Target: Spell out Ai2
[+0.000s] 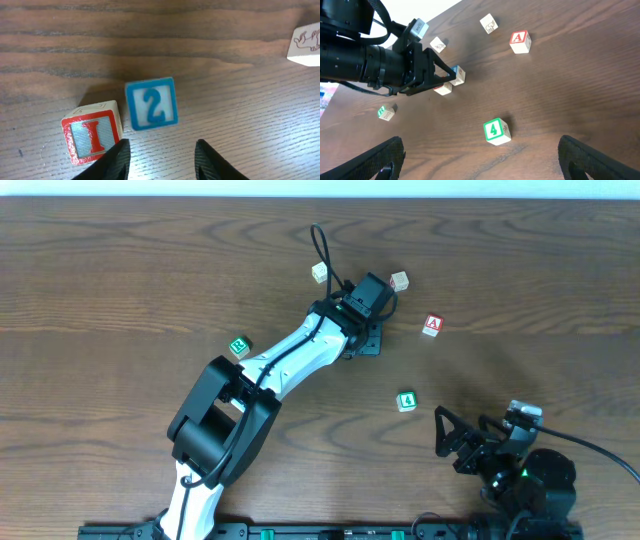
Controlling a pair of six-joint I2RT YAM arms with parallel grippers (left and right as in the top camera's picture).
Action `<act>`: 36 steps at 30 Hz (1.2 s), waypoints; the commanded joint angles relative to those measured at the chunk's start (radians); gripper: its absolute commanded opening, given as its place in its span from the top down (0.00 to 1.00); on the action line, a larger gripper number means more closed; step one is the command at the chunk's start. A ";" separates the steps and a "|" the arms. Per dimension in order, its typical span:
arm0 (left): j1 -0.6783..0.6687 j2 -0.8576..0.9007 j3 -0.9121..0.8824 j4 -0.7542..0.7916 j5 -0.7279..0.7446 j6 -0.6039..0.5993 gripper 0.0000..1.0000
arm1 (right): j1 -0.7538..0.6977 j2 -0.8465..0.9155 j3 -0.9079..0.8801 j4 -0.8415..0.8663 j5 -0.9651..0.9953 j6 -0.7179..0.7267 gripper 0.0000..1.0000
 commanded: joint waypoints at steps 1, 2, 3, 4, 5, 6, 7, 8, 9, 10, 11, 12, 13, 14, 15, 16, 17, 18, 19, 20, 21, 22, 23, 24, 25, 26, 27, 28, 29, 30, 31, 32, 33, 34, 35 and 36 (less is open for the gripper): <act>-0.002 0.019 0.020 0.003 -0.004 0.001 0.56 | -0.010 -0.002 0.022 -0.002 -0.014 0.014 0.02; -0.002 0.019 0.020 0.003 -0.004 0.001 0.56 | -0.010 -0.002 0.022 -0.002 -0.014 0.014 0.02; -0.002 0.019 0.020 0.003 -0.004 0.001 0.55 | -0.010 -0.002 0.022 -0.002 -0.014 0.014 0.02; -0.002 0.019 0.020 0.003 -0.004 0.001 0.54 | -0.010 -0.002 0.022 -0.002 -0.014 0.014 0.02; -0.001 0.019 0.020 0.003 -0.004 0.002 0.53 | -0.010 -0.002 0.022 -0.002 -0.014 0.014 0.03; -0.001 0.019 0.020 0.003 -0.004 0.002 0.53 | -0.010 -0.002 0.022 -0.002 -0.014 0.014 0.03; -0.001 0.018 0.021 0.004 -0.004 0.002 0.52 | -0.010 -0.002 0.022 -0.002 -0.014 0.014 0.03; 0.000 0.018 0.025 0.003 -0.004 0.002 0.53 | -0.010 -0.002 0.021 -0.005 -0.014 0.014 0.03; 0.002 0.015 0.033 -0.003 -0.003 0.003 0.53 | -0.010 -0.002 0.021 -0.007 -0.014 0.013 0.03; 0.007 0.006 0.052 -0.016 -0.004 0.015 0.53 | -0.010 -0.001 0.021 -0.011 -0.009 0.013 0.03; 0.012 -0.002 0.071 -0.032 -0.010 0.026 0.51 | -0.010 -0.001 0.021 -0.012 -0.005 0.013 0.03; 0.026 -0.021 0.111 -0.079 -0.057 0.024 0.50 | -0.010 0.001 0.021 -0.011 0.003 0.013 0.03; 0.049 -0.042 0.157 -0.131 -0.117 0.022 0.49 | -0.010 0.005 0.021 -0.005 0.017 0.013 0.03; 0.078 -0.060 0.194 -0.169 -0.150 0.022 0.46 | -0.010 0.011 0.021 0.002 0.023 0.013 0.03; 0.115 -0.079 0.225 -0.205 -0.161 0.025 0.46 | -0.010 0.021 0.021 0.012 0.023 0.006 0.02; 0.159 -0.097 0.246 -0.237 -0.158 0.024 0.46 | -0.010 0.041 0.021 0.030 0.023 0.005 0.01; 0.215 -0.120 0.255 -0.265 -0.138 0.024 0.46 | -0.010 0.068 0.021 0.054 0.022 -0.002 0.01; 0.256 -0.137 0.255 -0.283 -0.116 0.024 0.48 | -0.010 0.094 0.021 0.080 0.011 -0.020 0.01; 0.305 -0.155 0.255 -0.306 -0.086 0.024 0.50 | -0.010 0.129 0.021 0.118 -0.010 -0.045 0.01; 0.369 -0.177 0.255 -0.341 -0.047 0.024 0.52 | -0.010 0.177 0.022 0.172 -0.032 -0.065 0.01; 0.419 -0.196 0.255 -0.368 -0.016 0.024 0.52 | -0.010 0.233 0.023 0.228 -0.047 -0.074 0.01; 0.471 -0.216 0.255 -0.396 0.014 0.025 0.52 | -0.010 0.292 0.026 0.279 -0.051 -0.074 0.01; 0.538 -0.242 0.254 -0.434 0.045 0.031 0.52 | -0.010 0.378 0.034 0.341 -0.058 -0.074 0.01; 0.589 -0.262 0.254 -0.462 0.053 0.047 0.52 | -0.010 0.466 0.049 0.391 -0.067 -0.074 0.01; 0.631 -0.279 0.254 -0.488 0.051 0.064 0.52 | -0.010 0.550 0.072 0.424 -0.079 -0.083 0.01; 0.675 -0.298 0.254 -0.518 0.052 0.084 0.52 | -0.010 0.662 0.120 0.439 -0.094 -0.110 0.02; 0.705 -0.310 0.254 -0.540 0.052 0.099 0.52 | -0.008 0.753 0.173 0.429 -0.097 -0.132 0.01; 0.730 -0.322 0.254 -0.560 0.051 0.117 0.52 | -0.005 0.845 0.238 0.404 -0.097 -0.160 0.01; 0.750 -0.331 0.254 -0.573 0.051 0.138 0.52 | 0.000 0.930 0.309 0.367 -0.090 -0.186 0.01; 0.768 -0.338 0.253 -0.582 0.051 0.146 0.52 | 0.003 1.004 0.380 0.323 -0.078 -0.211 0.01; 0.784 -0.344 0.253 -0.590 0.052 0.146 0.52 | 0.007 1.082 0.463 0.265 -0.048 -0.229 0.01; 0.797 -0.347 0.253 -0.597 0.053 0.150 0.52 | 0.012 1.167 0.560 0.187 0.010 -0.235 0.01; 0.809 -0.347 0.253 -0.602 0.053 0.159 0.52 | 0.015 1.234 0.644 0.116 0.063 -0.235 0.01; 0.818 -0.346 0.252 -0.607 0.052 0.170 0.52 | 0.020 1.305 0.735 0.040 0.112 -0.235 0.01; 0.826 -0.346 0.248 -0.606 0.052 0.179 0.52 | 0.026 1.378 0.832 -0.036 0.145 -0.235 0.01; 0.827 -0.346 0.246 -0.607 0.051 0.183 0.51 | 0.033 1.437 0.908 -0.090 0.164 -0.234 0.01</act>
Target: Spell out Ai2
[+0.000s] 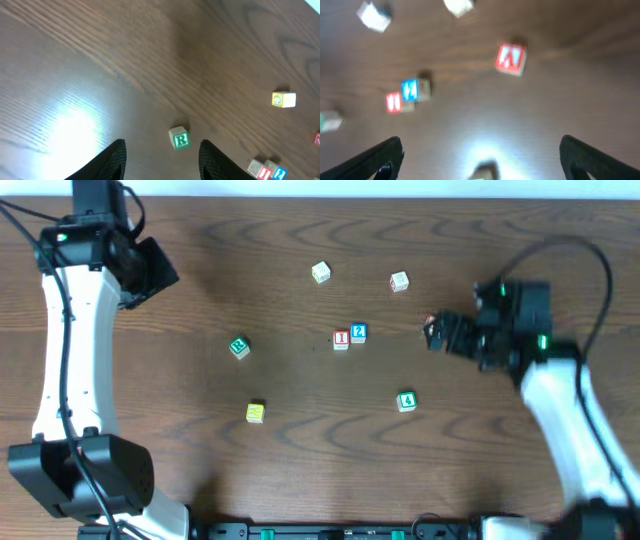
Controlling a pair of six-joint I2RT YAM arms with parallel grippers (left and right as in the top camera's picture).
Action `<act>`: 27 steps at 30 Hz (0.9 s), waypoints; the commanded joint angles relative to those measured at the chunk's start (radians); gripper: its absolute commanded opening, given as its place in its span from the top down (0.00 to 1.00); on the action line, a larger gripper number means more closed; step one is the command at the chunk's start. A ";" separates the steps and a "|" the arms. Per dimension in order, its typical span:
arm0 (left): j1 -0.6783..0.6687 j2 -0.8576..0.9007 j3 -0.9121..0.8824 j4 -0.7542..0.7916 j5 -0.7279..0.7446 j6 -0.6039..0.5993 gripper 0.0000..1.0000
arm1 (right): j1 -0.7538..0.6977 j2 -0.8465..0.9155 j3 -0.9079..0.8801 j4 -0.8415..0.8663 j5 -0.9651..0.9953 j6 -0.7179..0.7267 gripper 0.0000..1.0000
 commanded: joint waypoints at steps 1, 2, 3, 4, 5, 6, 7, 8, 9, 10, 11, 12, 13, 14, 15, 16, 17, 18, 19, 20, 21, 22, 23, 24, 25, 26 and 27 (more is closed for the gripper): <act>0.011 -0.007 -0.001 -0.005 0.004 0.048 0.51 | 0.028 0.148 0.209 -0.102 0.124 -0.037 0.01; 0.011 -0.007 -0.001 -0.003 0.005 0.048 0.50 | 0.036 0.182 0.247 -0.122 0.132 -0.037 0.01; 0.011 -0.007 -0.001 0.000 0.005 0.048 0.49 | 0.048 0.221 0.287 -0.138 0.147 -0.037 0.01; 0.011 -0.007 -0.001 0.002 0.005 0.048 0.48 | 0.061 0.254 0.312 -0.140 0.158 -0.037 0.01; 0.011 -0.007 -0.001 0.005 0.005 0.056 0.47 | 0.074 0.283 0.332 -0.139 0.172 -0.035 0.01; 0.012 -0.007 -0.001 0.008 0.004 0.068 0.47 | 0.090 0.322 0.354 -0.137 0.202 -0.023 0.01; 0.012 -0.007 -0.001 0.010 0.002 0.074 0.47 | 0.103 0.355 0.371 -0.136 0.232 -0.010 0.01; 0.011 -0.007 -0.001 0.011 0.002 0.074 0.46 | 0.114 0.383 0.383 -0.136 0.257 0.007 0.01; 0.011 -0.007 -0.001 0.013 0.002 0.074 0.45 | 0.121 0.407 0.393 -0.137 0.271 0.021 0.01; 0.011 -0.006 -0.001 0.014 0.001 0.074 0.44 | 0.127 0.430 0.401 -0.137 0.287 0.040 0.03; 0.011 -0.006 -0.001 0.015 0.000 0.074 0.42 | 0.131 0.445 0.405 -0.137 0.304 0.056 0.03; 0.011 -0.005 -0.001 0.016 -0.003 0.074 0.41 | 0.134 0.457 0.405 -0.136 0.322 0.073 0.04; 0.011 -0.005 -0.001 0.016 -0.007 0.077 0.40 | 0.136 0.472 0.405 -0.136 0.340 0.091 0.04; 0.011 -0.004 -0.002 0.016 -0.012 0.078 0.39 | 0.137 0.483 0.405 -0.137 0.351 0.101 0.04; 0.011 -0.003 -0.001 0.016 -0.019 0.078 0.39 | 0.137 0.495 0.405 -0.137 0.364 0.112 0.05; 0.011 -0.003 -0.001 0.016 -0.024 0.079 0.38 | 0.137 0.507 0.405 -0.137 0.370 0.119 0.05; 0.011 -0.003 -0.002 0.016 -0.024 0.082 0.37 | 0.137 0.517 0.405 -0.136 0.376 0.126 0.05; 0.011 -0.003 -0.002 0.018 -0.024 0.085 0.37 | 0.137 0.526 0.405 -0.137 0.390 0.139 0.05; 0.011 -0.003 -0.002 0.018 -0.024 0.085 0.37 | 0.137 0.534 0.405 -0.135 0.392 0.142 0.05; 0.011 -0.003 -0.002 0.018 -0.024 0.085 0.36 | 0.137 0.541 0.405 -0.132 0.391 0.144 0.06; 0.011 -0.003 -0.002 0.018 -0.024 0.085 0.36 | 0.137 0.547 0.405 -0.129 0.392 0.145 0.09; 0.011 -0.003 -0.001 0.018 -0.024 0.085 0.36 | 0.137 0.553 0.405 -0.123 0.391 0.146 0.10; 0.011 -0.003 -0.001 0.018 -0.024 0.085 0.36 | 0.137 0.562 0.405 -0.116 0.391 0.152 0.11; 0.011 -0.003 -0.001 0.018 -0.024 0.085 0.36 | 0.137 0.568 0.405 -0.113 0.391 0.159 0.12; 0.011 -0.003 -0.001 0.018 -0.024 0.085 0.36 | 0.137 0.573 0.405 -0.111 0.386 0.166 0.14; 0.011 -0.003 -0.001 0.018 -0.024 0.085 0.36 | 0.137 0.581 0.405 -0.109 0.378 0.167 0.15; 0.011 -0.003 -0.002 0.018 -0.024 0.085 0.36 | 0.137 0.589 0.405 -0.107 0.372 0.167 0.16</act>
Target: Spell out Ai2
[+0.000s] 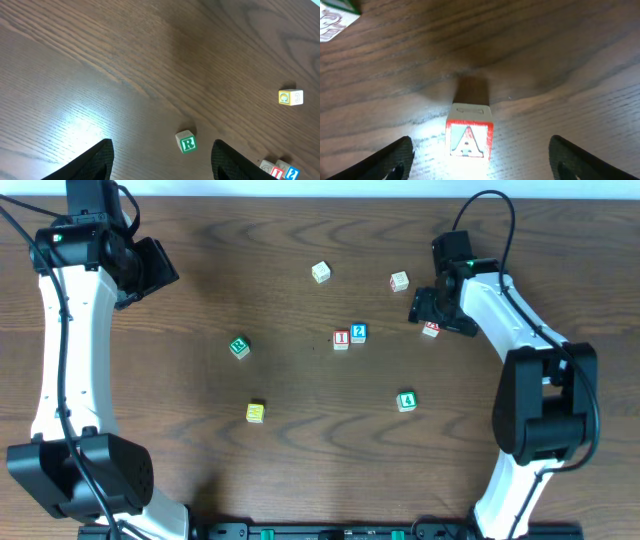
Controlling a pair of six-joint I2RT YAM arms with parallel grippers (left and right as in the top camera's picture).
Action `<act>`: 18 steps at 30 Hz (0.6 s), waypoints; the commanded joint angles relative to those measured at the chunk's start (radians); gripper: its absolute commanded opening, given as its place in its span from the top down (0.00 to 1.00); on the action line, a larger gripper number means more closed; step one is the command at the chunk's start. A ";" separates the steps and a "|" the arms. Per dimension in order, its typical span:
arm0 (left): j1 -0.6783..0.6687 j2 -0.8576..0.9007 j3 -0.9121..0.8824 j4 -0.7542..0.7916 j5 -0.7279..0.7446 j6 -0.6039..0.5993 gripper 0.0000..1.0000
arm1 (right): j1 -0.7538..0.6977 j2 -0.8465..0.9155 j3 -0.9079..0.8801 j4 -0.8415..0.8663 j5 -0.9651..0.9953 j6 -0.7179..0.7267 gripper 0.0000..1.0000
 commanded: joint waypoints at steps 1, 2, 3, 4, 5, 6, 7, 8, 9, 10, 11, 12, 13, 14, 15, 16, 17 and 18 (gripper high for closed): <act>0.002 -0.003 -0.001 0.000 -0.011 0.015 0.36 | 0.008 0.034 0.019 0.002 0.002 0.036 0.19; 0.002 -0.003 -0.001 0.000 -0.011 0.015 0.36 | 0.008 0.042 0.019 0.002 -0.016 0.037 0.23; 0.002 -0.003 -0.002 0.000 -0.011 0.014 0.36 | 0.008 0.054 0.019 0.002 -0.018 0.045 0.27; 0.002 -0.003 -0.002 0.000 -0.011 0.015 0.36 | 0.008 0.058 0.019 0.000 -0.024 0.047 0.30; 0.002 -0.003 -0.001 0.000 -0.011 0.015 0.36 | 0.008 0.062 0.019 0.001 -0.030 0.047 0.34; 0.002 -0.003 -0.002 0.000 -0.011 0.015 0.36 | 0.008 0.064 0.019 0.002 -0.032 0.047 0.40; 0.002 -0.003 -0.001 0.000 -0.011 0.015 0.36 | 0.008 0.064 0.019 0.003 -0.032 0.047 0.42; 0.002 -0.003 -0.001 0.001 -0.011 0.015 0.36 | 0.008 0.064 0.019 0.005 -0.032 0.047 0.46; 0.002 -0.003 -0.001 0.002 -0.011 0.014 0.36 | 0.008 0.064 0.019 0.007 -0.032 0.047 0.51; 0.002 -0.003 -0.002 0.003 -0.011 0.015 0.36 | 0.008 0.064 0.019 0.008 -0.032 0.047 0.55; 0.002 -0.003 -0.002 0.004 -0.011 0.015 0.36 | 0.008 0.064 0.019 0.010 -0.032 0.047 0.57; 0.002 -0.003 -0.002 0.006 -0.011 0.015 0.36 | 0.008 0.064 0.019 0.012 -0.032 0.047 0.57; 0.002 -0.003 -0.001 0.006 -0.011 0.015 0.36 | 0.008 0.064 0.019 0.014 -0.032 0.047 0.58; 0.002 -0.003 -0.002 0.007 -0.011 0.015 0.36 | 0.008 0.064 0.019 0.018 -0.032 0.047 0.61; 0.002 -0.003 -0.002 0.008 -0.011 0.014 0.36 | 0.008 0.064 0.019 0.019 -0.032 0.047 0.62; 0.002 -0.003 -0.001 0.008 -0.011 0.015 0.36 | 0.008 0.064 0.019 0.021 -0.032 0.047 0.62; 0.002 -0.003 -0.001 0.008 -0.011 0.014 0.36 | 0.008 0.064 0.019 0.021 -0.032 0.047 0.63; 0.002 -0.003 -0.002 0.008 -0.011 0.014 0.36 | 0.008 0.064 0.019 0.022 -0.032 0.047 0.64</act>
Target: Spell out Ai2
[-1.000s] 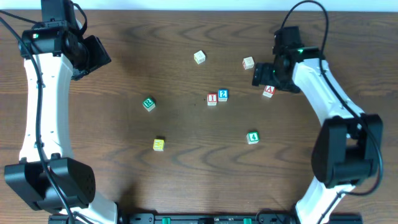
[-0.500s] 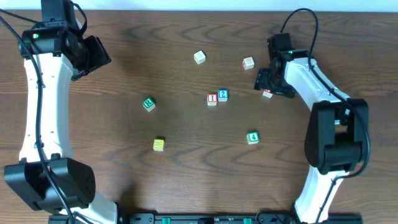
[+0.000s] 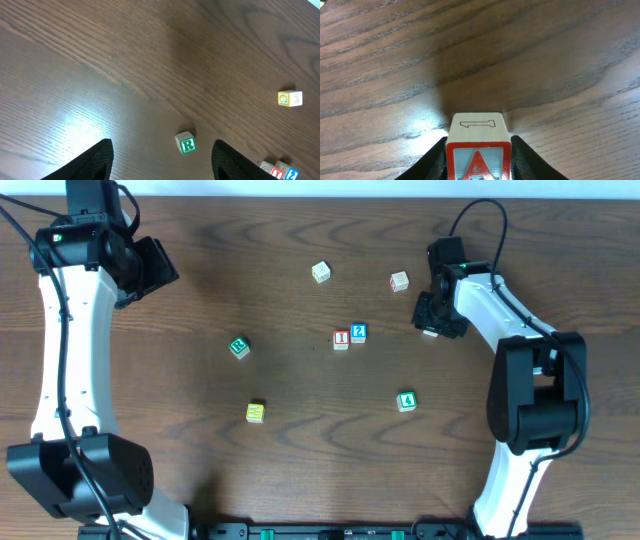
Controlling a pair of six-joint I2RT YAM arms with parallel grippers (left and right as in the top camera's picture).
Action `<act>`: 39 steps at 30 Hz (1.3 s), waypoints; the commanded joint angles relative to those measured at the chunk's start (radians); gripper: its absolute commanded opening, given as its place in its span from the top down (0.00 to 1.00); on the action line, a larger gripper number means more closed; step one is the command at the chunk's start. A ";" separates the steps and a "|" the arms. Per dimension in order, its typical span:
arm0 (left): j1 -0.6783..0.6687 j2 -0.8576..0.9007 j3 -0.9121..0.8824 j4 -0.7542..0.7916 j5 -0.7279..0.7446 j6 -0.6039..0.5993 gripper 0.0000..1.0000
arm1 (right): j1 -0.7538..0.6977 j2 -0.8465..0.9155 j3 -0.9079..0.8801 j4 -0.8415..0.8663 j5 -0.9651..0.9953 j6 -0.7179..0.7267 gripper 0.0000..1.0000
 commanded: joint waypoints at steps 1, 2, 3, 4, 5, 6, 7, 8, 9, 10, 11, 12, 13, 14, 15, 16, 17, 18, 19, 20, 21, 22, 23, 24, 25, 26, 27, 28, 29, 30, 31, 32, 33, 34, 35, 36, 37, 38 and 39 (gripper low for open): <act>0.002 -0.003 -0.002 0.003 -0.011 0.015 0.36 | 0.008 0.006 0.019 0.004 -0.001 0.007 0.65; 0.002 -0.003 -0.002 0.005 -0.011 0.015 0.36 | 0.008 0.006 0.019 0.006 -0.001 0.007 0.67; 0.002 -0.003 -0.002 0.006 -0.011 0.015 0.36 | 0.008 0.006 0.019 0.008 -0.001 0.007 0.70; 0.002 -0.003 -0.002 0.008 -0.011 0.015 0.36 | 0.009 0.006 0.019 0.010 -0.002 0.007 0.72; 0.002 -0.003 -0.002 0.009 -0.011 0.015 0.36 | 0.013 0.005 0.019 0.010 -0.005 0.006 0.75; 0.002 -0.003 -0.002 0.010 -0.012 0.015 0.36 | 0.017 0.005 0.019 0.009 -0.013 0.006 0.77; 0.002 -0.003 -0.002 0.012 -0.013 0.020 0.36 | 0.022 0.005 0.021 0.008 -0.035 -0.003 0.78; 0.002 -0.003 -0.002 0.013 -0.018 0.022 0.36 | 0.027 0.003 0.025 0.006 -0.071 -0.016 0.82; 0.002 -0.003 -0.002 0.013 -0.030 0.022 0.36 | 0.032 0.001 0.034 0.002 -0.111 -0.024 0.88; 0.002 -0.003 -0.002 0.011 -0.045 0.023 0.36 | 0.043 -0.005 0.052 -0.005 -0.165 -0.024 0.99; 0.002 -0.003 -0.002 0.007 -0.064 0.022 0.36 | 0.060 -0.015 0.077 -0.006 -0.211 -0.024 0.99; 0.002 -0.003 -0.002 0.003 -0.085 0.023 0.36 | 0.074 -0.024 0.101 -0.011 -0.228 -0.024 0.99; 0.003 -0.003 -0.002 -0.002 -0.105 0.025 0.36 | 0.093 -0.032 0.135 -0.021 -0.238 -0.024 0.99; 0.004 -0.003 -0.002 -0.005 -0.121 0.029 0.36 | 0.110 -0.040 0.165 -0.033 -0.240 -0.027 0.99; 0.008 -0.003 -0.002 -0.006 -0.134 0.034 0.37 | 0.139 -0.046 0.214 -0.054 -0.240 -0.046 0.99; 0.017 -0.003 -0.002 -0.006 -0.138 0.041 0.37 | 0.175 -0.050 0.274 -0.085 -0.232 -0.074 0.99; 0.031 -0.003 -0.002 -0.006 -0.138 0.045 0.37 | 0.218 -0.050 0.348 -0.130 -0.197 -0.084 0.99; 0.051 -0.003 -0.002 -0.006 -0.138 0.044 0.37 | 0.254 -0.050 0.400 -0.163 -0.163 -0.084 0.99; 0.073 -0.003 -0.002 -0.006 -0.134 0.045 0.37 | 0.289 -0.050 0.440 -0.185 -0.137 -0.084 0.99; 0.097 -0.003 -0.002 -0.006 -0.130 0.044 0.37 | 0.329 -0.050 0.476 -0.202 -0.127 -0.083 0.99; 0.126 -0.003 -0.002 -0.006 -0.125 0.045 0.37 | 0.361 -0.049 0.494 -0.208 -0.127 -0.082 0.99; 0.150 -0.003 -0.002 -0.006 -0.116 0.045 0.37 | 0.392 -0.049 0.497 -0.208 -0.127 -0.074 0.99; 0.172 -0.003 -0.002 -0.006 -0.105 0.045 0.36 | 0.420 -0.049 0.497 -0.209 -0.127 -0.057 0.99; 0.197 -0.003 -0.002 -0.006 -0.090 0.046 0.36 | 0.449 -0.042 0.494 -0.213 -0.127 -0.039 0.99; 0.217 -0.003 -0.002 -0.006 -0.075 0.052 0.36 | 0.468 -0.034 0.494 -0.220 -0.122 -0.027 0.99; 0.232 -0.003 -0.002 -0.006 -0.062 0.052 0.36 | 0.488 -0.023 0.494 -0.229 -0.111 -0.014 0.99; 0.247 -0.003 -0.002 -0.006 -0.048 0.052 0.36 | 0.510 -0.004 0.494 -0.243 -0.098 -0.011 0.99; 0.255 -0.003 -0.002 -0.006 -0.036 0.052 0.36 | 0.522 0.011 0.494 -0.254 -0.097 -0.011 0.99; 0.257 -0.003 -0.002 -0.006 -0.033 0.052 0.36 | 0.532 0.027 0.494 -0.269 -0.097 -0.005 0.99; 0.257 -0.003 -0.003 -0.003 -0.033 0.052 0.36 | 0.541 0.045 0.494 -0.282 -0.093 0.005 0.99; 0.256 -0.003 -0.006 0.002 -0.033 0.052 0.36 | 0.547 0.060 0.494 -0.288 -0.082 0.008 0.99; 0.255 -0.003 -0.008 0.003 -0.032 0.052 0.36 | 0.552 0.076 0.494 -0.289 -0.072 0.007 0.98; 0.253 -0.003 -0.012 0.006 -0.032 0.052 0.36 | 0.555 0.088 0.494 -0.289 -0.061 0.007 0.99; 0.251 -0.003 -0.016 0.008 -0.032 0.052 0.36 | 0.558 0.104 0.494 -0.288 -0.048 0.007 0.99; 0.249 -0.003 -0.021 0.009 -0.032 0.052 0.36 | 0.559 0.117 0.494 -0.288 -0.045 0.008 0.99; 0.249 -0.003 -0.027 0.013 -0.025 0.052 0.36 | 0.560 0.132 0.494 -0.290 -0.045 0.024 0.99; 0.248 -0.003 -0.036 0.017 -0.013 0.051 0.36 | 0.561 0.144 0.494 -0.295 -0.045 0.047 0.99; 0.248 -0.003 -0.045 0.024 -0.002 0.052 0.36 | 0.561 0.155 0.494 -0.303 -0.045 0.069 0.99; 0.248 -0.003 -0.058 0.032 0.006 0.051 0.36 | 0.562 0.167 0.494 -0.307 -0.045 0.092 0.99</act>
